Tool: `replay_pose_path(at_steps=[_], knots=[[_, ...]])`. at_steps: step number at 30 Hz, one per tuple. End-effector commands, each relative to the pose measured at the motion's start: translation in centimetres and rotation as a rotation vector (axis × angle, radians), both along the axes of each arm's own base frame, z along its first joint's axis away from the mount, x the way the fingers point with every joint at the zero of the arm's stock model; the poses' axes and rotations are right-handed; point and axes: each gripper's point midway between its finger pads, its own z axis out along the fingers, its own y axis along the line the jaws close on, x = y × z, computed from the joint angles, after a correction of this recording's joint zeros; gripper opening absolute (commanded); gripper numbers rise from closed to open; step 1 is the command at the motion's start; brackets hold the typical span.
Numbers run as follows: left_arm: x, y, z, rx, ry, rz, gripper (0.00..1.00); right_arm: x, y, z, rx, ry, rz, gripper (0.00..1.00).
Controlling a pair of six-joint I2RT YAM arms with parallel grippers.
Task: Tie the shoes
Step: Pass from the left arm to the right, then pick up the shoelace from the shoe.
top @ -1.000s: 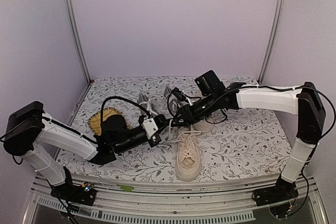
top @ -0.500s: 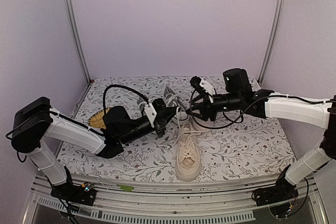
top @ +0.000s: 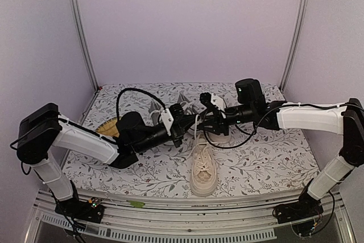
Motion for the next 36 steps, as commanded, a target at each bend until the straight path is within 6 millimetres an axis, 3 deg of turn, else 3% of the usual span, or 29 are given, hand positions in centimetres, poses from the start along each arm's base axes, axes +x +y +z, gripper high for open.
replay_pose_path(at_steps=[1,5,7,9,11,14,17,20,24,26,32,36], knots=[[0.7,-0.3,0.0,0.008,0.003,-0.002,0.00,-0.5,0.6,1.9,0.050,-0.036,0.055,0.37],[0.9,-0.3,-0.4,0.016,0.007,0.012,0.00,-1.4,0.7,2.7,0.067,-0.025,0.104,0.43],[1.0,-0.3,-0.5,0.023,0.009,0.010,0.00,-1.4,0.6,2.8,0.068,-0.028,0.099,0.40],[0.9,-0.4,-0.6,0.027,0.009,0.003,0.00,-1.5,0.6,3.0,0.076,-0.023,0.103,0.24],[0.8,-0.5,-0.9,0.034,0.017,-0.002,0.00,-1.3,0.8,3.1,0.079,-0.015,0.097,0.01],[0.8,0.1,-1.6,0.035,0.059,-0.001,0.00,-0.1,0.2,2.5,0.064,0.020,0.032,0.01],[2.0,1.6,-3.1,0.047,0.186,0.020,0.55,2.3,-1.5,0.2,0.030,0.153,-0.079,0.01],[2.8,2.4,-6.4,0.148,0.310,0.009,0.58,4.3,-2.6,-2.3,-0.011,0.289,-0.193,0.01],[3.1,3.3,-10.9,0.290,0.398,0.008,0.49,4.9,-2.3,-4.1,-0.023,0.380,-0.228,0.00],[2.5,3.4,-12.2,0.331,0.430,-0.049,0.49,5.5,-2.4,-4.6,-0.030,0.396,-0.259,0.01],[-0.1,2.2,-15.1,0.420,0.493,-0.265,0.72,6.3,-2.9,-5.1,-0.043,0.404,-0.313,0.01],[-0.4,1.6,-15.7,0.429,0.500,-0.305,0.86,6.3,-3.1,-5.6,-0.053,0.425,-0.322,0.01]])
